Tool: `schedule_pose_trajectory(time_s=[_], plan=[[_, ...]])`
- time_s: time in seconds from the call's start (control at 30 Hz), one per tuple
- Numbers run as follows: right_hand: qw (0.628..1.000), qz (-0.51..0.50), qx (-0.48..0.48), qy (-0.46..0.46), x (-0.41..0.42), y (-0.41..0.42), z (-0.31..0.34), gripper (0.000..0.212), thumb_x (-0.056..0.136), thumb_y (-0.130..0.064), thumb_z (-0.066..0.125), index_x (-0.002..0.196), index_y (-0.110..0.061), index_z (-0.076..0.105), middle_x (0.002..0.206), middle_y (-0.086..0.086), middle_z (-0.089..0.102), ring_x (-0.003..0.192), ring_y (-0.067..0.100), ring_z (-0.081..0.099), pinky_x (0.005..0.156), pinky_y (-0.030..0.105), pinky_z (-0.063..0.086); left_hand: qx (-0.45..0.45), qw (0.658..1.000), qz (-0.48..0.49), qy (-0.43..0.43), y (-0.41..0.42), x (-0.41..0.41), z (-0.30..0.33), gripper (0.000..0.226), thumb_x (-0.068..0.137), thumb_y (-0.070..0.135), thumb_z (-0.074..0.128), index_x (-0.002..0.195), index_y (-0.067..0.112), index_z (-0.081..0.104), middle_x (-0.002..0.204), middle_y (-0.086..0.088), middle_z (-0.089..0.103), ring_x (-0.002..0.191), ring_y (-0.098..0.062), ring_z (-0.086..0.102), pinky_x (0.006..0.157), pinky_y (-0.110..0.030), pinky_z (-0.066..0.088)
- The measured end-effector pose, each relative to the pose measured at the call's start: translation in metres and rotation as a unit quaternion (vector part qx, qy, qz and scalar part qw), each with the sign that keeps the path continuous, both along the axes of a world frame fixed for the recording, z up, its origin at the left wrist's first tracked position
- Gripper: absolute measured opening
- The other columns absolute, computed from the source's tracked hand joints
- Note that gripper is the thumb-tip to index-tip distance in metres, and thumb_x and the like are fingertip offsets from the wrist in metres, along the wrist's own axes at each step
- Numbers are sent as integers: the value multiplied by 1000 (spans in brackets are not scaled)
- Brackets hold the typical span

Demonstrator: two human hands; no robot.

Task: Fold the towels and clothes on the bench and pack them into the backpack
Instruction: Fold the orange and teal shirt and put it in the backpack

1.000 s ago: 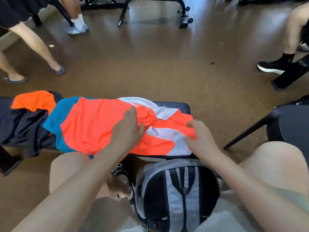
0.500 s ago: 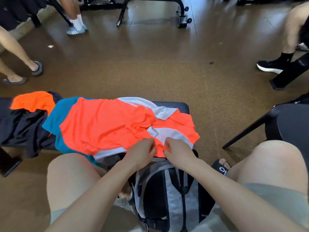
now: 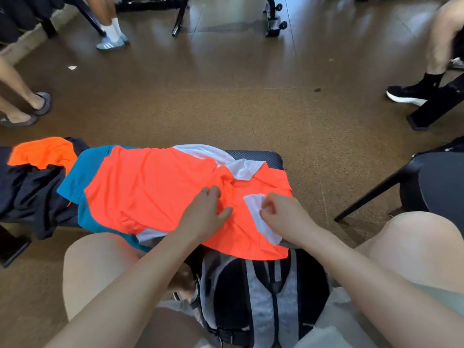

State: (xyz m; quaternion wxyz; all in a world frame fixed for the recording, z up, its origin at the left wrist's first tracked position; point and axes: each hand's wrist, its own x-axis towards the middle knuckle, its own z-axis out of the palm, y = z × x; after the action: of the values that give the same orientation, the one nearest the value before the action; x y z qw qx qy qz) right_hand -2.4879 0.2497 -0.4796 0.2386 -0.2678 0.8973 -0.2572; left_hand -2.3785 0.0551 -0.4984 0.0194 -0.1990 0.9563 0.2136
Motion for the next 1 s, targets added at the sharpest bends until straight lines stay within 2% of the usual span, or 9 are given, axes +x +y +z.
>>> schedule_pose_trajectory(time_s=[0.1, 0.23, 0.37, 0.47, 0.57, 0.67, 0.77, 0.87, 1.0], plan=[[1000, 0, -20, 22, 10, -41, -12, 33, 92, -32, 61, 119, -13, 62, 115, 7, 67, 112, 29, 61, 90, 37, 48, 13, 999, 12, -51, -7, -4, -11, 42, 90, 47, 66, 106, 12, 49, 105, -8, 50, 96, -32, 55, 84, -47, 47], [997, -2, 53, 61, 18, -63, -27, 32, 95, -33, 58, 117, -10, 52, 118, 13, 62, 112, 35, 59, 86, 41, 47, 24, 998, -24, -47, -15, -3, -17, 25, 91, 35, 65, 102, 16, 52, 96, -4, 54, 94, -30, 57, 81, -45, 47], [993, -90, -75, 1, 8, -53, -15, 11, 88, -22, 62, 97, -17, 58, 91, 2, 66, 92, 29, 61, 72, 34, 42, 23, 1000, -10, -12, -25, -6, -9, 24, 94, 34, 61, 112, 22, 51, 93, 1, 54, 90, -23, 58, 78, -41, 48], [972, -178, -149, -42, -5, -12, -7, 15, 82, -16, 68, 80, -19, 54, 69, -6, 54, 69, 17, 53, 61, 28, 36, 8, 1000, -3, 14, -33, -18, 3, 30, 96, 35, 59, 122, 22, 51, 106, -2, 52, 89, -24, 60, 80, -41, 50], [992, -104, 33, -70, -21, 37, -13, 23, 79, -20, 67, 77, -22, 45, 73, -4, 53, 75, 23, 54, 59, 30, 38, -24, 999, -29, 16, -39, -38, 7, 34, 96, 35, 59, 126, 20, 54, 113, -7, 52, 100, -29, 59, 87, -44, 50], [974, 38, 189, -122, -34, 51, -8, 27, 82, -29, 67, 78, -26, 40, 80, -4, 52, 79, 20, 49, 55, 25, 36, -67, 995, -66, -25, -43, -59, 5, 45, 97, 35, 57, 138, 18, 51, 128, -15, 53, 116, -36, 55, 97, -45, 46], [996, -34, 53, -55, -49, 29, -2, 10, 87, -26, 63, 90, -28, 53, 89, -2, 61, 90, 24, 60, 71, 32, 43, -102, 990, -94, -26, -47, -75, 4, 48, 97, 33, 56, 141, 15, 51, 138, -19, 53, 125, -37, 52, 103, -45, 45], [986, -137, -81, -38, -64, -12, -6, 19, 89, -32, 67, 102, -18, 62, 89, 0, 66, 93, 24, 63, 70, 30, 37, -136, 984, -113, -30, -52, -92, 1, 52, 95, 42, 44, 137, 13, 56, 137, -20, 56, 125, -38, 54, 104, -47, 45], [992, -110, -57, -26, -70, -56, -22, 31, 85, -47, 68, 99, -20, 62, 92, 3, 70, 92, 25, 64, 77, 36, 50, -156, 976, -146, -36, -49, -112, -1, 57, 91, 45, 29, 129, 17, 62, 118, -16, 64, 107, -38, 61, 88, -45, 47]])
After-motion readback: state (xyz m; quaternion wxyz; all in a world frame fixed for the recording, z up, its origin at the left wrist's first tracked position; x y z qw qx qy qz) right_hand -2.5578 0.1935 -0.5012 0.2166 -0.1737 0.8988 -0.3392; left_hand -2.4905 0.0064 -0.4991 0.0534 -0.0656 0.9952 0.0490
